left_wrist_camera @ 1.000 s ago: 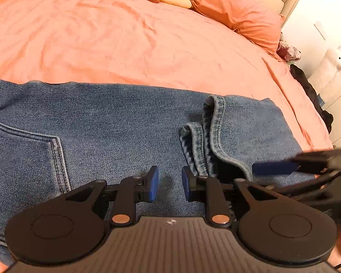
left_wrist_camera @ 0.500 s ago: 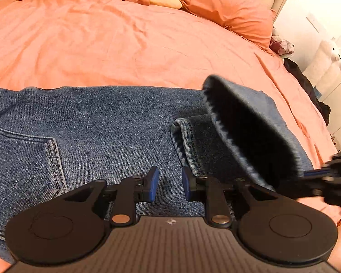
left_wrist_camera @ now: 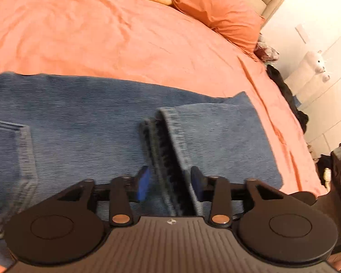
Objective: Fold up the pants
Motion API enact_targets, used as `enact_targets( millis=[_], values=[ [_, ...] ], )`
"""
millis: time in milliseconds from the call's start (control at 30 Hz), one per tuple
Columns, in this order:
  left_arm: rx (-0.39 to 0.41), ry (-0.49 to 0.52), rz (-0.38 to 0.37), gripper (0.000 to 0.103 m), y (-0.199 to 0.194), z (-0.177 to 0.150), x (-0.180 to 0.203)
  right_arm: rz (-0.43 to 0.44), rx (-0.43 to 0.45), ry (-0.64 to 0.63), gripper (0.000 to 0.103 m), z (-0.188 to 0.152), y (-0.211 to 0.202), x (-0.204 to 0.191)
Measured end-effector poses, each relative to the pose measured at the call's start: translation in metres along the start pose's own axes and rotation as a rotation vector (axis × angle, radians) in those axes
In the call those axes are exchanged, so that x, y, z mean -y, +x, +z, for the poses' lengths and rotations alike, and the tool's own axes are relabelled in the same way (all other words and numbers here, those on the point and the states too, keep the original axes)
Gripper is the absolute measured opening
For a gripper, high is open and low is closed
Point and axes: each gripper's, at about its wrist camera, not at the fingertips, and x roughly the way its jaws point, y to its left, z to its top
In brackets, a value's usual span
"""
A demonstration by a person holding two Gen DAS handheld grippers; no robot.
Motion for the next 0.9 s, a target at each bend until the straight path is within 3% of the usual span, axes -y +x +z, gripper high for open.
enact_targets(
  millis=[133,200,300,467,533,633,733,800,900],
  values=[
    [-0.017,-0.008,0.067,0.076,0.022,0.006,0.01,0.023,0.01,0.028,0.006,0.0,0.005,0.004],
    [-0.036,-0.013,0.108,0.076,0.038,0.007,0.008,0.037,0.021,0.04,0.006,-0.004,0.0,0.01],
    [-0.041,-0.057,0.095,0.075,0.052,0.01,0.001,0.061,0.038,0.059,0.007,-0.006,-0.003,0.015],
    [-0.016,-0.027,0.116,0.049,0.06,0.013,0.001,0.078,0.078,0.068,0.016,-0.01,-0.015,0.024],
    [0.007,0.016,0.146,0.037,0.061,0.011,0.009,0.069,0.099,0.07,0.036,-0.012,-0.024,0.029],
    [0.059,0.045,0.17,0.026,0.053,0.004,0.017,0.051,0.148,0.076,0.039,-0.02,-0.046,0.042],
    [0.134,0.042,0.146,0.018,0.033,0.007,0.023,0.007,0.208,0.11,0.04,-0.028,-0.073,0.063],
    [0.18,0.094,0.148,0.017,0.02,0.015,0.036,-0.058,0.25,0.134,0.039,-0.032,-0.09,0.083],
    [0.178,0.151,0.196,0.017,0.017,0.029,0.051,-0.154,0.295,0.179,0.033,-0.032,-0.109,0.113]
  ],
)
